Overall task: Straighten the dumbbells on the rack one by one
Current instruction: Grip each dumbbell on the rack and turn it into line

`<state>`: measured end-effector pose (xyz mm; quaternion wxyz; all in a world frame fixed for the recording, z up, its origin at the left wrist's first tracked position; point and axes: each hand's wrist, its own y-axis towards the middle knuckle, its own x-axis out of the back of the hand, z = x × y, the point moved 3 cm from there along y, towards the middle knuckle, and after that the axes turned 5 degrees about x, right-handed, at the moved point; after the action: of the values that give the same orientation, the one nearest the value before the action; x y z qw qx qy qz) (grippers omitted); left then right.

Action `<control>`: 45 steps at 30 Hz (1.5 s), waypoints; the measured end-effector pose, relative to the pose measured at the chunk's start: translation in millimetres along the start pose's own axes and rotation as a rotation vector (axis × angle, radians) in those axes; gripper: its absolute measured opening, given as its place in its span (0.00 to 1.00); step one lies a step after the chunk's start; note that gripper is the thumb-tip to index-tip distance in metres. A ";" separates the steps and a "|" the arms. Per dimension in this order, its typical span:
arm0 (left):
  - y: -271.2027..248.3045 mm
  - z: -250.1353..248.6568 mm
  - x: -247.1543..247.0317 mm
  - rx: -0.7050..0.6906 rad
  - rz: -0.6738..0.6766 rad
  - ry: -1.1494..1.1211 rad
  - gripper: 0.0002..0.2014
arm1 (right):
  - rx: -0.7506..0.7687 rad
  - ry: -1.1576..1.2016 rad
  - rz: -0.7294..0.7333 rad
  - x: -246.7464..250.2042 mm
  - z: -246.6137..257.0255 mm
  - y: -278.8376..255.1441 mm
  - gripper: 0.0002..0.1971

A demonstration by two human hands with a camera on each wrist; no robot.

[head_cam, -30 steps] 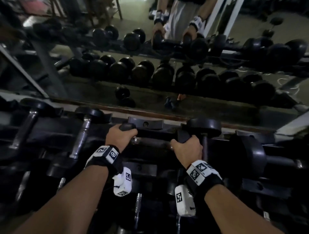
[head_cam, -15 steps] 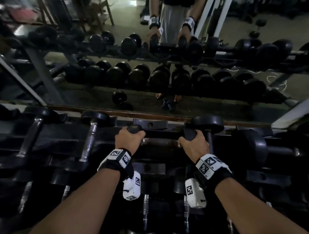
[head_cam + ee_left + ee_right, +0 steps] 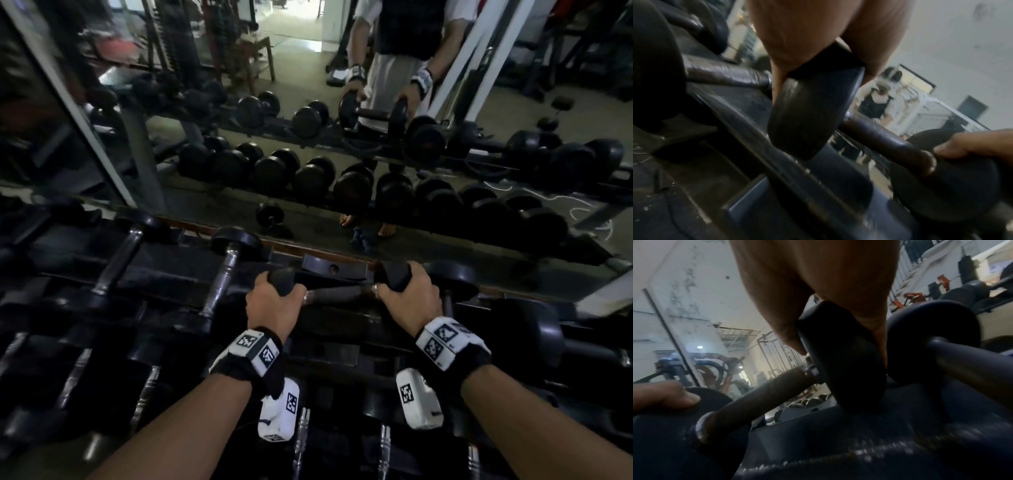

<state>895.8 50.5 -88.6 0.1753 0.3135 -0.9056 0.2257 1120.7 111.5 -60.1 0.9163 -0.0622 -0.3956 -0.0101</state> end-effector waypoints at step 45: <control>-87.1 31.7 -92.5 0.592 -0.686 -0.490 0.35 | 0.680 -0.398 0.678 -62.9 61.3 119.3 0.32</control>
<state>1015.2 18.1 -131.5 -0.0743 0.6723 -0.6625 0.3217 1041.2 235.4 -76.8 0.7436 0.1136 -0.5007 0.4284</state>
